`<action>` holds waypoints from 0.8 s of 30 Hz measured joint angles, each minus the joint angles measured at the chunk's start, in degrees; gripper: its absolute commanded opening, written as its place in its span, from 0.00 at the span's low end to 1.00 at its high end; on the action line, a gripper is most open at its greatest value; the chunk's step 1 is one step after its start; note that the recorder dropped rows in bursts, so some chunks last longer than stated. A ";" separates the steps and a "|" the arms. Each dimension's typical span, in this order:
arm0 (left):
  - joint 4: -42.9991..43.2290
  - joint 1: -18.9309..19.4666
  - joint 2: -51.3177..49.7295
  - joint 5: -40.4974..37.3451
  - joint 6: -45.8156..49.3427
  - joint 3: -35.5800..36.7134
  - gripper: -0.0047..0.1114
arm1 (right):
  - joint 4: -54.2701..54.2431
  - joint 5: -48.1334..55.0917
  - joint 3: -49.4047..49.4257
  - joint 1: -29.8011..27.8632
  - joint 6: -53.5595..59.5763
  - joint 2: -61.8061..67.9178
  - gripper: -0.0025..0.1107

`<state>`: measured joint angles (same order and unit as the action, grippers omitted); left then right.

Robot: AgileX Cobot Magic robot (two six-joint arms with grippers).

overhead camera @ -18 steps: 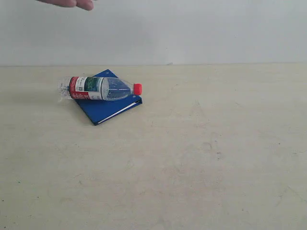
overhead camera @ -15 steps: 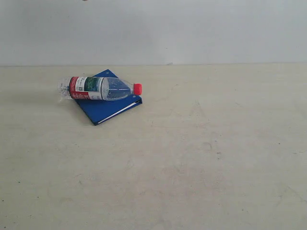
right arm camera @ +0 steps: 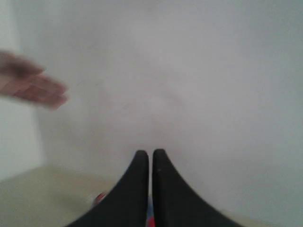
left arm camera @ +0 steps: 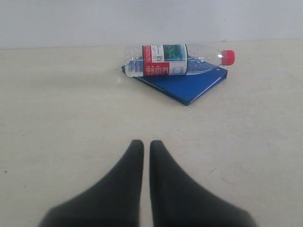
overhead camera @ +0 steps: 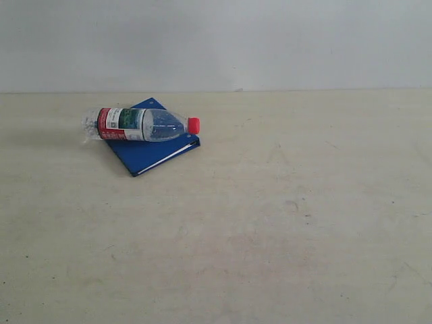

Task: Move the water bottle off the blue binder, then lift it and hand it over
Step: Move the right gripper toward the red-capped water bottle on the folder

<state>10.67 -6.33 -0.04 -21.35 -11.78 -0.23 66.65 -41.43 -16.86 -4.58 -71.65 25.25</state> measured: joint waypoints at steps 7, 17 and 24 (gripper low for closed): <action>0.00 0.00 0.00 0.00 0.00 0.00 0.08 | 14.97 -17.13 -7.69 0.67 6.84 48.22 0.11; 0.00 0.00 0.00 0.00 0.00 0.00 0.08 | -0.65 3.85 -33.07 17.16 9.76 80.06 0.54; 0.00 0.00 0.00 0.00 0.00 0.00 0.08 | 18.73 22.60 -54.22 28.34 14.86 85.88 0.53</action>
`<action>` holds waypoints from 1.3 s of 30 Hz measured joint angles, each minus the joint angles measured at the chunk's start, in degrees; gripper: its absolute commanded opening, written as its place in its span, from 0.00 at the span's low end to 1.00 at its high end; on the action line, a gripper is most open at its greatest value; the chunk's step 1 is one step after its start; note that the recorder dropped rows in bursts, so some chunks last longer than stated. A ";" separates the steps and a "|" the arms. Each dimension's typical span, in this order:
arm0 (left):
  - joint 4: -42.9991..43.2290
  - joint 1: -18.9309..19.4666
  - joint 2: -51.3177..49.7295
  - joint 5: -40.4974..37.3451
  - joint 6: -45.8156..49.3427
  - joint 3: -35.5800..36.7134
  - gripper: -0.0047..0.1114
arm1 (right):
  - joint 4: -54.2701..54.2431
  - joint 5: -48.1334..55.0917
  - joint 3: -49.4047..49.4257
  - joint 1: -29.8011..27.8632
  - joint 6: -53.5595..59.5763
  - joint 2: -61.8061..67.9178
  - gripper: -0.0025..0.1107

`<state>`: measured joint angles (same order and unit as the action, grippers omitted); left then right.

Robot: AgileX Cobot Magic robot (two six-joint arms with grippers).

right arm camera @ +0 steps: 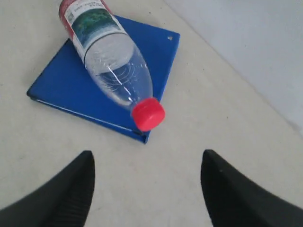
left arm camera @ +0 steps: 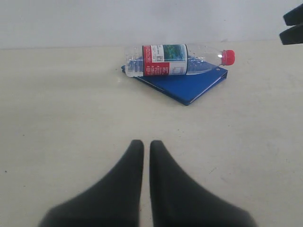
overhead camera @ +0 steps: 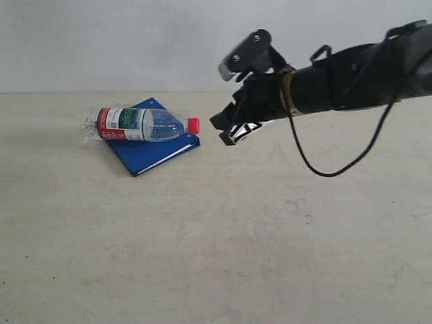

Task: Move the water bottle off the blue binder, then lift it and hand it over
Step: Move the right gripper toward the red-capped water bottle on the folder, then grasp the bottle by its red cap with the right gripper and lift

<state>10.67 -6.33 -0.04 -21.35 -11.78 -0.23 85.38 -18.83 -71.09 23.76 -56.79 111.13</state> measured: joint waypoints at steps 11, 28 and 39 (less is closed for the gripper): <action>0.00 0.00 0.00 0.00 0.00 0.00 0.08 | 14.43 24.38 -16.16 10.66 7.35 18.36 0.53; 0.00 0.00 0.00 0.00 0.00 0.00 0.08 | 14.54 24.61 -20.77 10.66 11.53 20.93 0.53; 0.00 0.00 0.00 0.00 0.00 0.00 0.08 | 14.54 23.26 -21.89 10.66 11.53 22.80 0.30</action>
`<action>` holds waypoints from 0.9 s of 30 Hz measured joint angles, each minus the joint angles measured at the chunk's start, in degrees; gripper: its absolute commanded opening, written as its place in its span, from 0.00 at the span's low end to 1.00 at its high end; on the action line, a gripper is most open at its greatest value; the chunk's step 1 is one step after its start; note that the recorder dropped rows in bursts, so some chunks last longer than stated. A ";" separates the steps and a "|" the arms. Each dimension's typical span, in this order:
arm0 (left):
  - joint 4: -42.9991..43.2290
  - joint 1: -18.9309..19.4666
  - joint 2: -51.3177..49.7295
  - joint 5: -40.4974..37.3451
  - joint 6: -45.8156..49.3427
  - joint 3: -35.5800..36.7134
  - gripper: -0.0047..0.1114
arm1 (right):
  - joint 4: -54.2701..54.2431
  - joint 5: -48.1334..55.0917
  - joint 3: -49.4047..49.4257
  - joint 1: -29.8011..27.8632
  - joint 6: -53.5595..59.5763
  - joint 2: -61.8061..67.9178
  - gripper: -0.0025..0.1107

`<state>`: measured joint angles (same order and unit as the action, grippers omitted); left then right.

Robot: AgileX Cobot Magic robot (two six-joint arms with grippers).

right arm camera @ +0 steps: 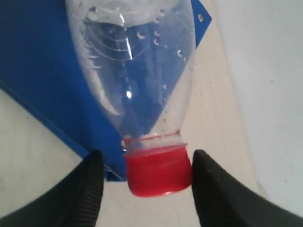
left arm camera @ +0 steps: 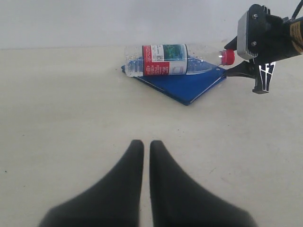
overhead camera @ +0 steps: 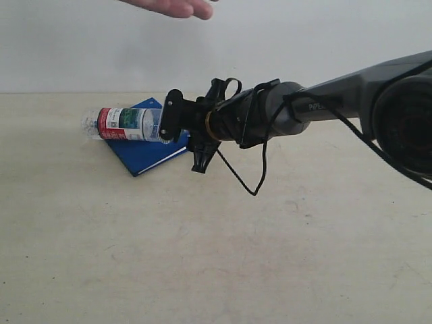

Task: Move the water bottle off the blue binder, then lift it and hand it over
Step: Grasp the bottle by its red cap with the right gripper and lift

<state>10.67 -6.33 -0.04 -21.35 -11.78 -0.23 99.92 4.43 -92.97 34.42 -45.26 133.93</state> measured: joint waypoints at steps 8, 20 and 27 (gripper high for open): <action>0.00 0.00 0.00 0.00 0.00 0.00 0.08 | 0.13 0.86 0.00 0.00 0.11 0.00 0.02; 0.00 0.00 0.00 0.00 0.00 0.00 0.08 | -1.19 23.57 0.00 -0.95 -7.36 0.27 0.02; 0.00 0.00 0.00 0.00 0.00 0.00 0.08 | -9.10 21.82 0.32 -2.86 -7.49 -1.74 0.02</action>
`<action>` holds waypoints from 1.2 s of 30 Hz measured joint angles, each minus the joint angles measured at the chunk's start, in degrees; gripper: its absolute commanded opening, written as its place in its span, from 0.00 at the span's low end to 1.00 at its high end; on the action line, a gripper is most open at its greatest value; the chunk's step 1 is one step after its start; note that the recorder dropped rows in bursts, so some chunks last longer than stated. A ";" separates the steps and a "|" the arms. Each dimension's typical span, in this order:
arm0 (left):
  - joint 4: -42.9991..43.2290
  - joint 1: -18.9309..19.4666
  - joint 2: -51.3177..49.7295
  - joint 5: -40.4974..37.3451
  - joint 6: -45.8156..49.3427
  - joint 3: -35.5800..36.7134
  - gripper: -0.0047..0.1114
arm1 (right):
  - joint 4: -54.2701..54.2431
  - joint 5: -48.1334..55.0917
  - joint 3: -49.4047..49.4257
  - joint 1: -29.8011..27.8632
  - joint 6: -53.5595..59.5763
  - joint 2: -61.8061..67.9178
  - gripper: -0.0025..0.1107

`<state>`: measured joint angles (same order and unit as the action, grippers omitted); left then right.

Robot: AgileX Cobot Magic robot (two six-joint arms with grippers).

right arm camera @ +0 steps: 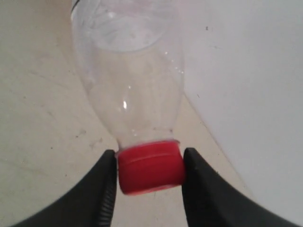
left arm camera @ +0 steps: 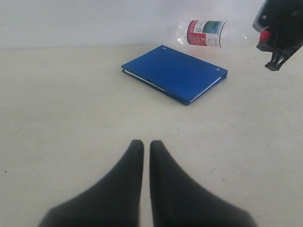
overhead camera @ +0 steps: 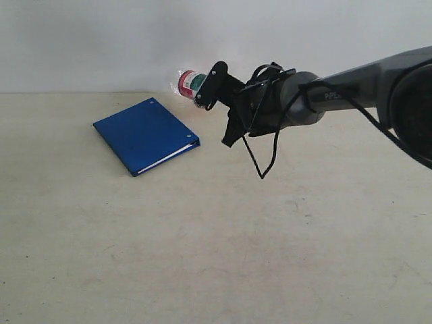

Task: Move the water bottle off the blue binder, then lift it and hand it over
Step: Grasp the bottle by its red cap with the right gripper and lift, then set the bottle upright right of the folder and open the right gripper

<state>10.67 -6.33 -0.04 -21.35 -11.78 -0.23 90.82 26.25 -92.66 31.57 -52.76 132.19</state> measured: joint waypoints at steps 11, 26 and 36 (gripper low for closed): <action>0.00 0.00 0.00 0.00 0.00 0.00 0.08 | -5.20 2.24 8.06 -2.35 -0.11 -14.38 0.02; 0.00 0.00 0.00 0.00 0.00 0.00 0.08 | -23.38 8.94 18.47 -2.90 10.98 -29.76 0.02; 0.00 0.00 0.00 0.00 0.00 0.00 0.08 | -19.24 8.21 18.95 -2.96 4.23 -30.01 0.02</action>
<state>10.67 -6.33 -0.04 -21.35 -11.78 -0.23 71.58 34.46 -73.71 28.61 -48.53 102.18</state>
